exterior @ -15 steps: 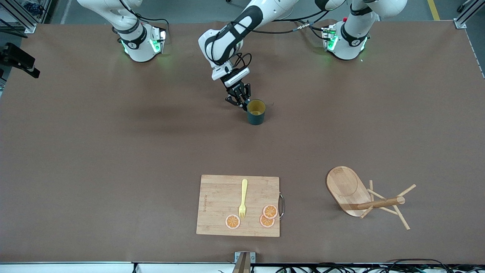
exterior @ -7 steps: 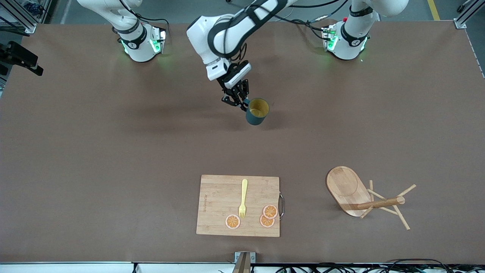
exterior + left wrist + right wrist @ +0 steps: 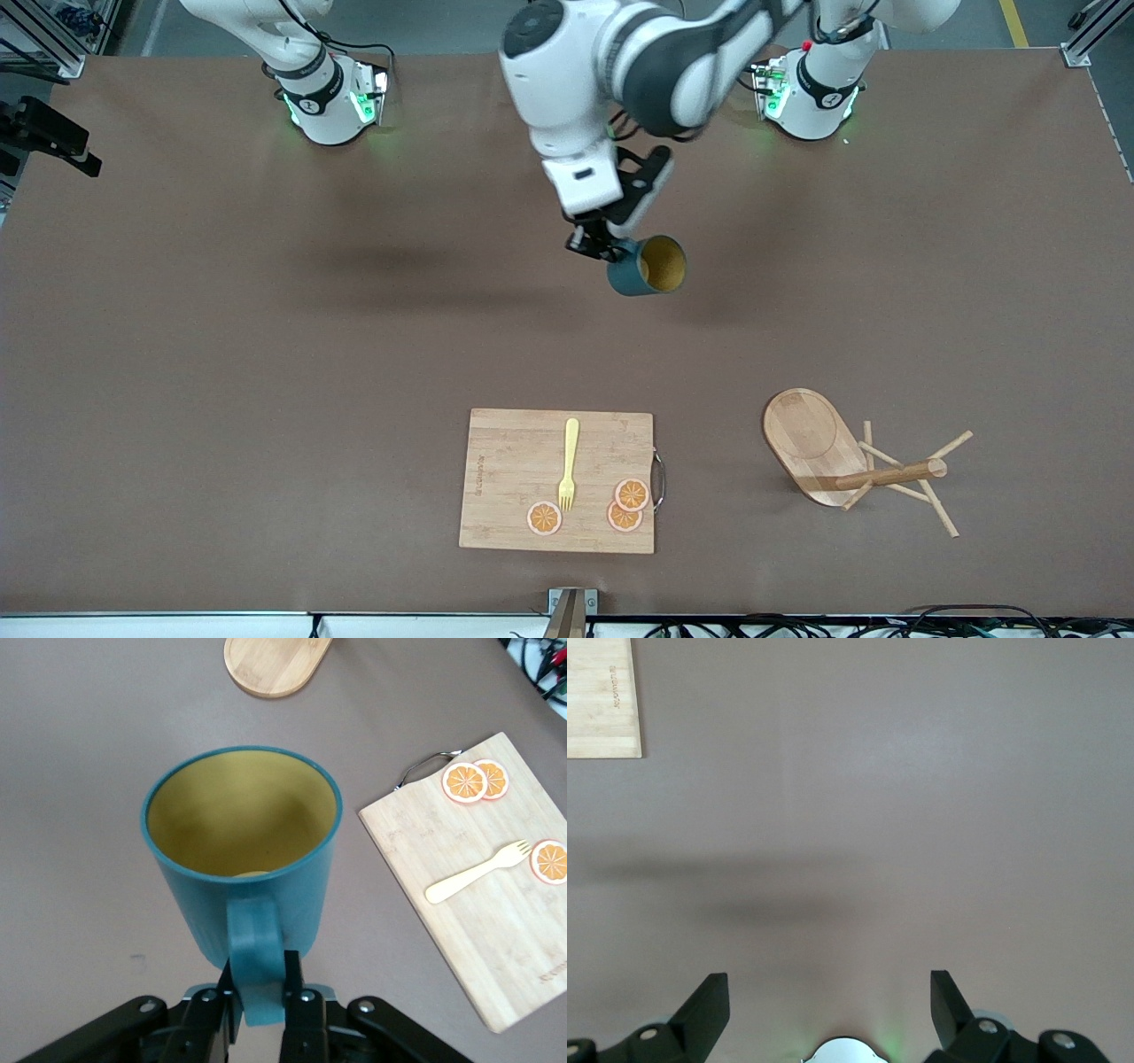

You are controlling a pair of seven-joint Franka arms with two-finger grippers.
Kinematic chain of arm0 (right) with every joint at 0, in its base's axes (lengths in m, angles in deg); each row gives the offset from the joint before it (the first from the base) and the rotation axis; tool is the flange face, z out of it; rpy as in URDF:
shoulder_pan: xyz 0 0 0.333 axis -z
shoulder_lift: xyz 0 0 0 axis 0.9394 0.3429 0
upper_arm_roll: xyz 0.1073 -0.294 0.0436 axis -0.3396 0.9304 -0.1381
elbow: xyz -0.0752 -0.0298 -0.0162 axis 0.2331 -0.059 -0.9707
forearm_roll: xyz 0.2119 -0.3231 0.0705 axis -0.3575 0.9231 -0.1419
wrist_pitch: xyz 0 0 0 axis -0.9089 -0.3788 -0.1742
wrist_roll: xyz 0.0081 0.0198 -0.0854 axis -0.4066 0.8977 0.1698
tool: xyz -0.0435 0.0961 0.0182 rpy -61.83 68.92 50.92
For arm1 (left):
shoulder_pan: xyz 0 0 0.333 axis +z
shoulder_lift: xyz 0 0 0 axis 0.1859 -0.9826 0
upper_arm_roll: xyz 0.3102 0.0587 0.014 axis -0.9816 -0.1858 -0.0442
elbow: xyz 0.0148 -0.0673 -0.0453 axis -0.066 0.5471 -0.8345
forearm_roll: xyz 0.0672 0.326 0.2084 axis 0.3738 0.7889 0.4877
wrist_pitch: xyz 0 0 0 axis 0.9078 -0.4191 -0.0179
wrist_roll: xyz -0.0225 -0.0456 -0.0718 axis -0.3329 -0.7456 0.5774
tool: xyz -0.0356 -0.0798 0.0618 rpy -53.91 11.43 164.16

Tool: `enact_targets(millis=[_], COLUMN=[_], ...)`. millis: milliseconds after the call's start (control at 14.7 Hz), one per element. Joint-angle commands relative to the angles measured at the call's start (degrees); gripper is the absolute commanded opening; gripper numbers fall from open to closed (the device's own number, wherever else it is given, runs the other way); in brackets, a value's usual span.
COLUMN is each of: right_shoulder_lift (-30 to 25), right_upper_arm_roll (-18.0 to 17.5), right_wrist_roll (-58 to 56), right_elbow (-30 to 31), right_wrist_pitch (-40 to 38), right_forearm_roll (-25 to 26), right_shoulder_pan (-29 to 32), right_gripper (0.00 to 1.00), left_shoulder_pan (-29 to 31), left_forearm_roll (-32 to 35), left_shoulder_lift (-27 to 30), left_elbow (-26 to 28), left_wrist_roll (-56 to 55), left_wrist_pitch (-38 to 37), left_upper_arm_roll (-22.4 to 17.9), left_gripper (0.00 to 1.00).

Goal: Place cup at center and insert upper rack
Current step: 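Lift the mug by its handle and carry it to the wooden rack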

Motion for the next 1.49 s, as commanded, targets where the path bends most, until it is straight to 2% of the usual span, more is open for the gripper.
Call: enact_targets(millis=[0,136,408,747,951,1155,1426], right_shoulder_lift=[-1.5,-1.4,-1.4,-1.4,-1.4,-1.4,-1.4], right_upper_arm_roll=[-0.4,-0.4,-0.5,-0.5,-0.5,-0.5,-0.4], right_wrist_roll=[0.3,0.2,0.1,0.0,-0.1,-0.1,-0.1], right_elbow=[1.4,1.3,1.0,1.0,1.0,1.1,1.0], right_wrist_pitch=[0.3,0.5,0.7,0.8,0.8,0.7,0.8], right_forearm_roll=[-1.0,-1.0,-1.0,-1.0,-1.0,-1.0,-1.0], right_shoulder_pan=[0.8,0.8,0.8,0.7,0.8,0.8,0.8], right_gripper=[1.00,1.00,1.00,1.00,1.00,1.00,1.00], left_shoulder_pan=[7.6,14.1,24.7,34.9,39.2,42.1,46.2], left_forearm_roll=[-8.4,-16.1,-27.2,-42.2,-52.1,-54.0,-62.6], left_shoulder_lift=[0.8,1.2,1.2,-0.2,-2.8,-4.7,-7.2], left_elbow=[-2.0,-3.8,-5.1,-5.0,-5.0,-4.8,-4.7], left_wrist_roll=[7.5,13.5,23.8,33.1,37.5,41.9,48.0], left_wrist_pitch=[0.2,0.4,0.5,4.4,5.9,6.8,6.8], left_upper_arm_roll=[0.7,0.7,0.9,0.5,0.4,0.4,0.3], left_gripper=[0.00,0.00,0.00,0.00,0.00,0.00,0.00])
